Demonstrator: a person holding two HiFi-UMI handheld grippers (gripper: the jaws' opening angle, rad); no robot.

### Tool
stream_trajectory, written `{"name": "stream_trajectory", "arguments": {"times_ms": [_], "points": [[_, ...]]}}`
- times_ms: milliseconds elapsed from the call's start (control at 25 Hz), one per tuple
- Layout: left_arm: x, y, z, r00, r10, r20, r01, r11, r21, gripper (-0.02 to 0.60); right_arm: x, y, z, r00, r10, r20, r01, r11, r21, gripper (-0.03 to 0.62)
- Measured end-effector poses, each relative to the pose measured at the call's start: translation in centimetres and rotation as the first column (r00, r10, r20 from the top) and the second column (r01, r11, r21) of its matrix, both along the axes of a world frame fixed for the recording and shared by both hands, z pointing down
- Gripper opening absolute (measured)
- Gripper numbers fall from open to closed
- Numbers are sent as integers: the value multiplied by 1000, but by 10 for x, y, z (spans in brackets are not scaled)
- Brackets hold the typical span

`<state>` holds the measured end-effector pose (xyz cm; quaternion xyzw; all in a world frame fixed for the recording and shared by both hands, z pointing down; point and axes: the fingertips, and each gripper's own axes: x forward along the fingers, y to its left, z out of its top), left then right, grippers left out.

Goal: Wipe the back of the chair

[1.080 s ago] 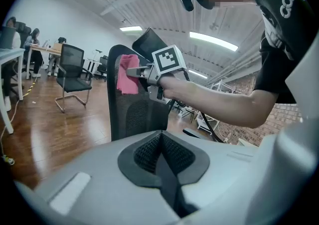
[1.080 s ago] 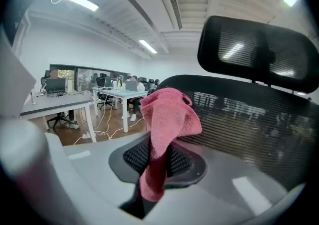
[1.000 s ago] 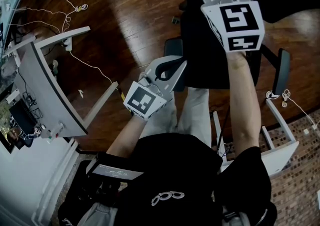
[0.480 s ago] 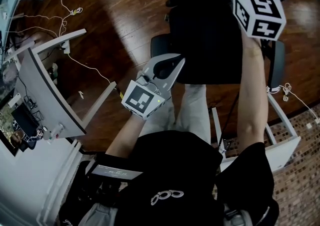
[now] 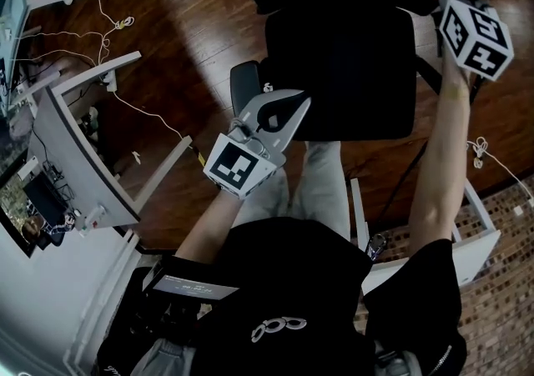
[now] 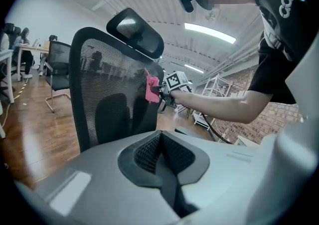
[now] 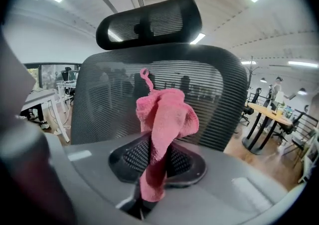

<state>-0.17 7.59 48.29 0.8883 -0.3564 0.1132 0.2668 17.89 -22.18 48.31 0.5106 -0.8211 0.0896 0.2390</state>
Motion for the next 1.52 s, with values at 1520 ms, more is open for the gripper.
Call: {"name": "stream_trajectory", "arguments": {"times_ms": [1520], "points": [[-98,26,16,999,-44,10,44,998,-35,-12,-284,107,62,950,-313,18,314,948,-50,51]]}}
